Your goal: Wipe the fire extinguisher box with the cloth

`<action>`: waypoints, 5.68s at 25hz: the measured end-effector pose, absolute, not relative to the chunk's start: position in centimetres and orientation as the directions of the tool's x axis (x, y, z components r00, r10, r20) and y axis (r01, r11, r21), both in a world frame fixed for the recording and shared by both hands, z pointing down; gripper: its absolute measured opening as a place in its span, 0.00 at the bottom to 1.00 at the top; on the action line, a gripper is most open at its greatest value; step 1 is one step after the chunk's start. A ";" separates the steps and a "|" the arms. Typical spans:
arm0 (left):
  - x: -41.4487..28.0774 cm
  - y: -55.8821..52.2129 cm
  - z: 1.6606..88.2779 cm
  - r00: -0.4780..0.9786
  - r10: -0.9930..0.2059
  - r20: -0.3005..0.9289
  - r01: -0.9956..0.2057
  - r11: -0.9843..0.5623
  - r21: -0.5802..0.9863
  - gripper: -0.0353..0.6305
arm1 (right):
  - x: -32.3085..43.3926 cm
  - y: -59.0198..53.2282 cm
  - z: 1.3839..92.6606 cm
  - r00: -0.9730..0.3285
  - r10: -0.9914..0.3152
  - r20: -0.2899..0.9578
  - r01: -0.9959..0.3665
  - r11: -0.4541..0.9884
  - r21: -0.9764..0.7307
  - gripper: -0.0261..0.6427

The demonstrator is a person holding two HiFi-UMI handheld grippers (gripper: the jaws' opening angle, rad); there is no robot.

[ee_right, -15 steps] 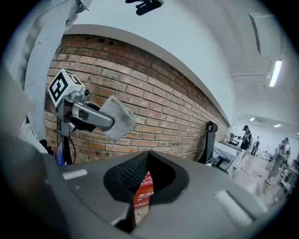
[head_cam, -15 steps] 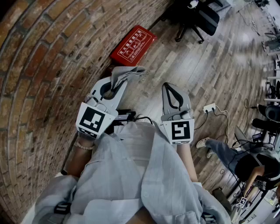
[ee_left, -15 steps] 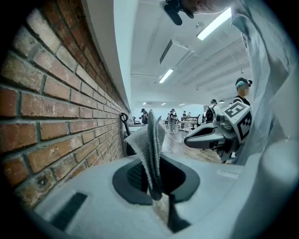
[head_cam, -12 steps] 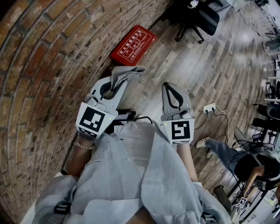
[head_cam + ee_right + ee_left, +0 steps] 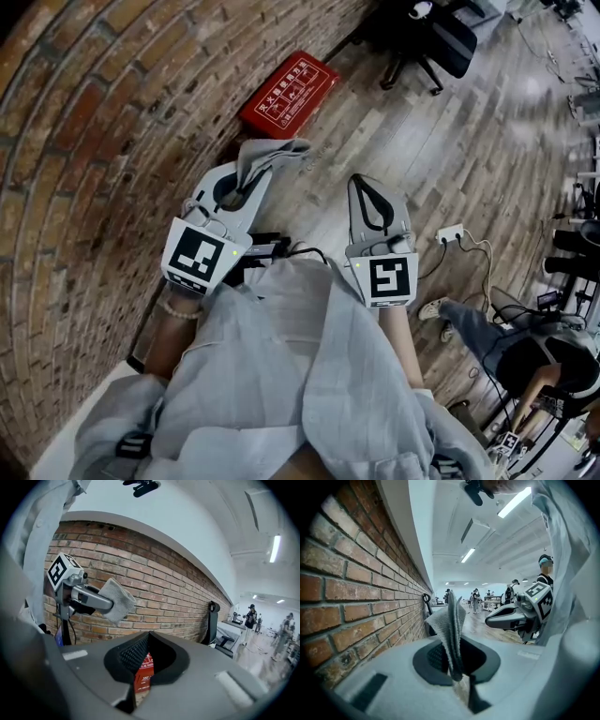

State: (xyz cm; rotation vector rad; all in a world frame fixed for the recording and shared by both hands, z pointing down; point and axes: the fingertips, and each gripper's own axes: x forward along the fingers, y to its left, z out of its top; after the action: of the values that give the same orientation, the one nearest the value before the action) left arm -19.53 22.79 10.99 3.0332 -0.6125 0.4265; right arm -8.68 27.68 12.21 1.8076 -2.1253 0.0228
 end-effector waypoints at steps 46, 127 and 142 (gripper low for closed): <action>-8.6 11.9 14.8 0.895 -0.310 0.319 -0.315 -0.948 -0.038 0.07 | 2.3 18.9 16.3 -0.021 -0.949 0.314 -0.987 0.070 0.143 0.05; 3.9 -18.6 47.0 0.594 -0.533 0.603 -0.784 -0.550 0.286 0.07 | 9.9 -3.4 39.1 -0.342 -0.804 0.486 -0.917 0.398 0.013 0.05; 5.7 -21.1 52.2 0.564 -0.495 0.661 -0.821 -0.424 0.383 0.07 | 10.7 -4.2 40.1 -0.352 -0.792 0.499 -0.915 0.403 -0.006 0.05</action>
State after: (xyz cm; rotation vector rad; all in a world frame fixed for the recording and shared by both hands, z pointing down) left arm 5.68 -21.07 52.15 2.0997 -1.0496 0.5991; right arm 10.66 -4.16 40.14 1.4619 -2.2459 0.3975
